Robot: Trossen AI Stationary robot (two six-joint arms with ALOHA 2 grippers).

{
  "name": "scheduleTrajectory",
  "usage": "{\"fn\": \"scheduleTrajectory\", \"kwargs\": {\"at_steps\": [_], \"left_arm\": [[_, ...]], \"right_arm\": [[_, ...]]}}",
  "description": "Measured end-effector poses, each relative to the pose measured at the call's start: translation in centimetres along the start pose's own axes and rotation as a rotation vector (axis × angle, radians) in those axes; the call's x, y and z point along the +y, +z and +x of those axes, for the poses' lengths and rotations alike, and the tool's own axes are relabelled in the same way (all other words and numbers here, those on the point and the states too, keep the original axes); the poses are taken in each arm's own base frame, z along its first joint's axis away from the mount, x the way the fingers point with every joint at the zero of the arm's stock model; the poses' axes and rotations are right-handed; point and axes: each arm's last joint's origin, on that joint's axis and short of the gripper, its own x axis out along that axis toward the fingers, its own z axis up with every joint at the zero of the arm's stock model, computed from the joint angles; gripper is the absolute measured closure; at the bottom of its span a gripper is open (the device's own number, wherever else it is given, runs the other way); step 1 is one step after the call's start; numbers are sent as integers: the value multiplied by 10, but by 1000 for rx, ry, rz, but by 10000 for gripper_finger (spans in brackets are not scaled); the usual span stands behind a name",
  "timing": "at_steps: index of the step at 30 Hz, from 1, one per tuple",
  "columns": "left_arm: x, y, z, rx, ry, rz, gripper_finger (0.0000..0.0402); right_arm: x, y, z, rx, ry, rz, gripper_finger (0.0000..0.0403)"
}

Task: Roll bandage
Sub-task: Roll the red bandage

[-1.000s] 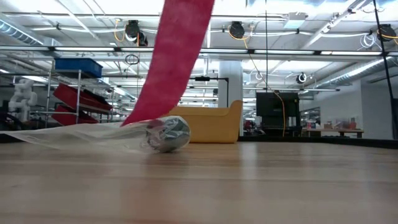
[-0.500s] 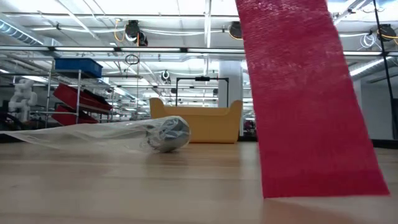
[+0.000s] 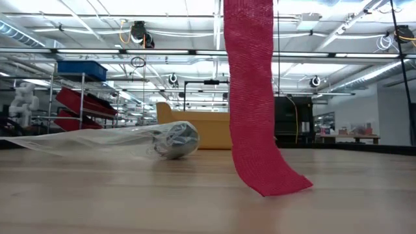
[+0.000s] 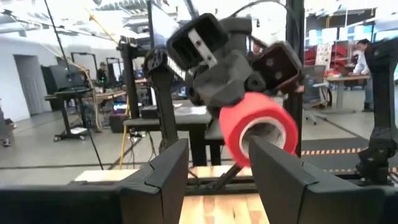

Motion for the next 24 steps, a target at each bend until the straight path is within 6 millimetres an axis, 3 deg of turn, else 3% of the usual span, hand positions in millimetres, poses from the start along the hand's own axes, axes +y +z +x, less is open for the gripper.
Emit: {"fn": "scheduleTrajectory", "kwargs": {"at_steps": [24], "left_arm": [[-5, -4, 18, 42, 65, -31, 226]], "right_arm": [[0, 0, 0, 4, -2, -25, 353]]}}
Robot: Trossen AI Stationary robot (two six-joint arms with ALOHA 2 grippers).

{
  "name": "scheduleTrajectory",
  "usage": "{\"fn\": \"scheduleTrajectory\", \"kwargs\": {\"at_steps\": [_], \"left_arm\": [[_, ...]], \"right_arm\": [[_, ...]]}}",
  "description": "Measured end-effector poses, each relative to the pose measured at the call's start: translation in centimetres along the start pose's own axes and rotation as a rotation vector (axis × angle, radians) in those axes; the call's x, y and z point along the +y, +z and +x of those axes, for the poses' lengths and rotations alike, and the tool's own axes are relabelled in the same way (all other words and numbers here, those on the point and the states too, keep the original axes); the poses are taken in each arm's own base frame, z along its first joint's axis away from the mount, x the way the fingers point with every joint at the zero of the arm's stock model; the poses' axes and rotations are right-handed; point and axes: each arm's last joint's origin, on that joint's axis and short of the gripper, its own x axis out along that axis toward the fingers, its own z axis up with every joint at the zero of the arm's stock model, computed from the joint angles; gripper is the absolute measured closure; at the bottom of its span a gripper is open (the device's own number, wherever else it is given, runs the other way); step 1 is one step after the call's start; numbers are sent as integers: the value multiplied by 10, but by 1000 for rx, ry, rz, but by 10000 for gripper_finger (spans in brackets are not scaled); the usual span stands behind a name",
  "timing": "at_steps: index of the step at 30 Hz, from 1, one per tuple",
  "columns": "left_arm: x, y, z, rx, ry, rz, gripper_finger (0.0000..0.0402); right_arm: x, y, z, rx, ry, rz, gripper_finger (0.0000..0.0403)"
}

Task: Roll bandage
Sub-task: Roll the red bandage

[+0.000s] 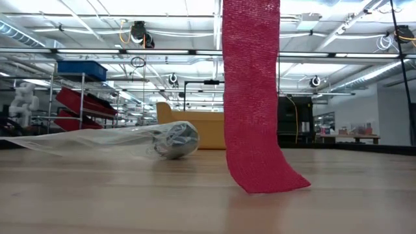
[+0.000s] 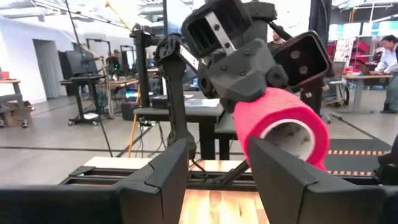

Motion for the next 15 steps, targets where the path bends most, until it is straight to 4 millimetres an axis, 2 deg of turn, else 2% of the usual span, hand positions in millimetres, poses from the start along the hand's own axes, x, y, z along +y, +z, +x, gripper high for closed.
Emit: {"fn": "scheduleTrajectory", "kwargs": {"at_steps": [7, 15], "left_arm": [[-8, 0, 10, 1, 3, 1, 226], [-10, 0, 9, 6, 9, 9, 226]], "right_arm": [[-1, 1, -1, -4, -2, 2, 353], [1, 3, -3, 27, -15, -32, 353]]}}
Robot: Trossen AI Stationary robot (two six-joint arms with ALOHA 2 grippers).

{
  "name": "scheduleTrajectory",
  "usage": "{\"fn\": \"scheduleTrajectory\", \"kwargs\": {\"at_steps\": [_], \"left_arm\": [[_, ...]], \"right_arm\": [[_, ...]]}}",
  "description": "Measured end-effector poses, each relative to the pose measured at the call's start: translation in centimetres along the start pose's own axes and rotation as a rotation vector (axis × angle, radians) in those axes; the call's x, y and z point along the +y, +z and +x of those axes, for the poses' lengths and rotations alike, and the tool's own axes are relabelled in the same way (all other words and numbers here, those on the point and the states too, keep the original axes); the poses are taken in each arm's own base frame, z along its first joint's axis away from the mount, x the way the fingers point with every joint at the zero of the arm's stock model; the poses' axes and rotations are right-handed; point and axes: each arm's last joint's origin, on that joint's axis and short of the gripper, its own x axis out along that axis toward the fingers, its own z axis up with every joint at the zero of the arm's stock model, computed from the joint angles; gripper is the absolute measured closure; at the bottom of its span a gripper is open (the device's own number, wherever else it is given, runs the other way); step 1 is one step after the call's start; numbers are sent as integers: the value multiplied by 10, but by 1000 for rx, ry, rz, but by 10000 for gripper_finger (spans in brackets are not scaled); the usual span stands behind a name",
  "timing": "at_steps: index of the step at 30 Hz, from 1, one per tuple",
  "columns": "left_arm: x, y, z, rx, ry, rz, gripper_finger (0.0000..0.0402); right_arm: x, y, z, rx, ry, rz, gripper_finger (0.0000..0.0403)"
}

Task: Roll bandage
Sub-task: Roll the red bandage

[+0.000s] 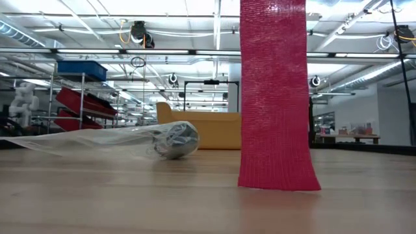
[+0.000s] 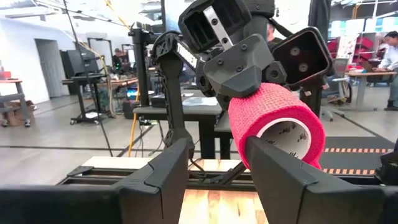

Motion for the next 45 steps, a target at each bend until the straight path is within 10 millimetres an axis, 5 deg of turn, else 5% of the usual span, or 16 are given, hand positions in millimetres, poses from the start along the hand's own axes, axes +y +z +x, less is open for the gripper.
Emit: {"fn": "scheduleTrajectory", "kwargs": {"at_steps": [45], "left_arm": [[2, -1, 3, 25, -42, -92, 226]], "right_arm": [[1, 6, -5, -7, -15, -30, 353]]}}
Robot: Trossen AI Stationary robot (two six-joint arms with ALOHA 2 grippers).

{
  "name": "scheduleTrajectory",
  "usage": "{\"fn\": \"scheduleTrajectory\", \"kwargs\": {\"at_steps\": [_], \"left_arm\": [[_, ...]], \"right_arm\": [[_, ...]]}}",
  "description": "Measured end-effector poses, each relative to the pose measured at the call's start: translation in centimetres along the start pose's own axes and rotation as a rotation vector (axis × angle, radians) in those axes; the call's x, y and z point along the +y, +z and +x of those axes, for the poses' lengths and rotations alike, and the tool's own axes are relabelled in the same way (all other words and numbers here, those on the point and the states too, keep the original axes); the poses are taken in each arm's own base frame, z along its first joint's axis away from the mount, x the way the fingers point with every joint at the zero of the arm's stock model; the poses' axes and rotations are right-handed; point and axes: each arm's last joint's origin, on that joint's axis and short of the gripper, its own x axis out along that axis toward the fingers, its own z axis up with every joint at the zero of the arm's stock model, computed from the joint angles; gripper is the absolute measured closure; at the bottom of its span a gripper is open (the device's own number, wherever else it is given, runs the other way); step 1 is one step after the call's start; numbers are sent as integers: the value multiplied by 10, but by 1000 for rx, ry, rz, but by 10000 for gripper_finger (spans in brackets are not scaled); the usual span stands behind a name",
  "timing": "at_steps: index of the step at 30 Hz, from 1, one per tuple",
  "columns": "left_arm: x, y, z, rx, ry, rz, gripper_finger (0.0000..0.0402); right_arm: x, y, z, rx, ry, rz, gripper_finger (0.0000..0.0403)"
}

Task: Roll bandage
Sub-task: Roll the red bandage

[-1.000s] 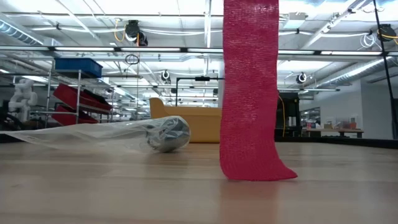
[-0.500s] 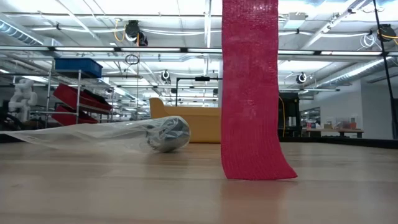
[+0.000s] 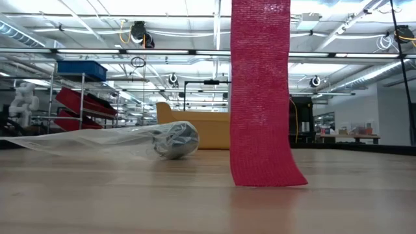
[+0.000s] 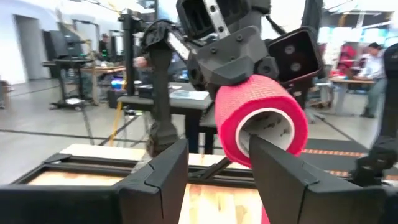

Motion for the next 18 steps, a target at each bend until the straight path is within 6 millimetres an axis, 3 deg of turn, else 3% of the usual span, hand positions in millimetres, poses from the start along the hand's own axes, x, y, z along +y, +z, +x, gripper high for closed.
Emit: {"fn": "scheduleTrajectory", "kwargs": {"at_steps": [18], "left_arm": [[7, -1, 5, 3, -25, -148, 226]], "right_arm": [[1, 0, 0, 1, 6, -10, 353]]}}
